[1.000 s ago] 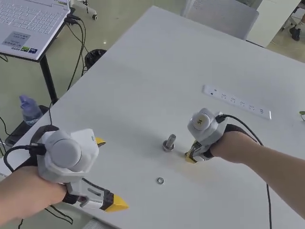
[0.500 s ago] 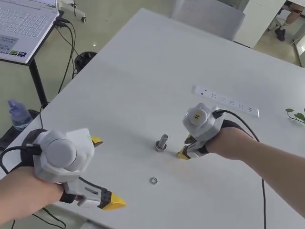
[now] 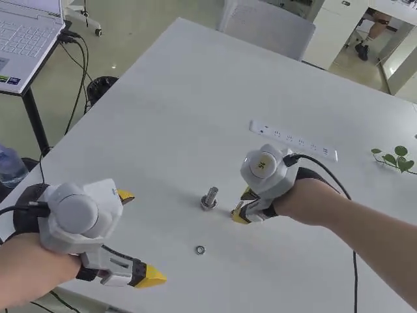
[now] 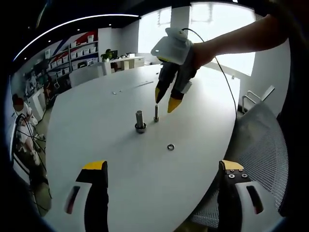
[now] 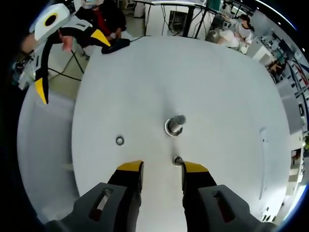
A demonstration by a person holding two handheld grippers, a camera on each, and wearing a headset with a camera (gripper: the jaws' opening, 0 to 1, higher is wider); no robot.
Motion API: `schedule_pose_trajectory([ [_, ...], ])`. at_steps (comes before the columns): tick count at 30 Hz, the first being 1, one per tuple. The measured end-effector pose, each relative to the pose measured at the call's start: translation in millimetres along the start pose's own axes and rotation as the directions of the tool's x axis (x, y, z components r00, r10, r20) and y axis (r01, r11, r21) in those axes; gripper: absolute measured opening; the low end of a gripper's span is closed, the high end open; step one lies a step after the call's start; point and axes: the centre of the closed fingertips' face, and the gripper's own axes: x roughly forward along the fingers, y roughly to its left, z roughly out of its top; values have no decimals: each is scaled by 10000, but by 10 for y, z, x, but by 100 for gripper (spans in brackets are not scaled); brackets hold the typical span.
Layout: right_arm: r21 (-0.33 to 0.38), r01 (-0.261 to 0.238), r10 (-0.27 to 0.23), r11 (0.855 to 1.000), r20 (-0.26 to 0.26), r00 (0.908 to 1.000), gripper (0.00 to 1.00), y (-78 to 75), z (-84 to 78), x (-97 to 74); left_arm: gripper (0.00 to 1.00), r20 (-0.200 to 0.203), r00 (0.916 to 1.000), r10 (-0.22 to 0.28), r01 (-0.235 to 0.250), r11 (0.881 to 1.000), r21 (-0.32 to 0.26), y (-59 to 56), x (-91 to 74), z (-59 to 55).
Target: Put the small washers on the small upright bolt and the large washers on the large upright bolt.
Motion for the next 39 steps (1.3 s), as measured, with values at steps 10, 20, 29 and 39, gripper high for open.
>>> schedule_pose_trajectory([
  [10, 101, -285, 283, 9995, 213, 9994, 34, 312, -28, -45, 99, 327, 9992, 217, -207, 9993, -308, -16, -9, 59],
  [20, -24, -489, 489, 9988, 363, 9981, 34, 616, -12, -83, 99, 556, 9969, 550, -516, 9968, -608, 19, -73, 88],
  [29, -114, -722, 727, 9973, 430, 9964, 35, 786, -19, -31, 98, 876, 9933, 755, -710, 9960, -536, 17, -104, 140],
  [39, -194, -777, 785, 9968, 459, 9959, 35, 798, 54, 61, 97, 1129, 9832, 1434, -1331, 9866, -941, 147, -168, 180],
])
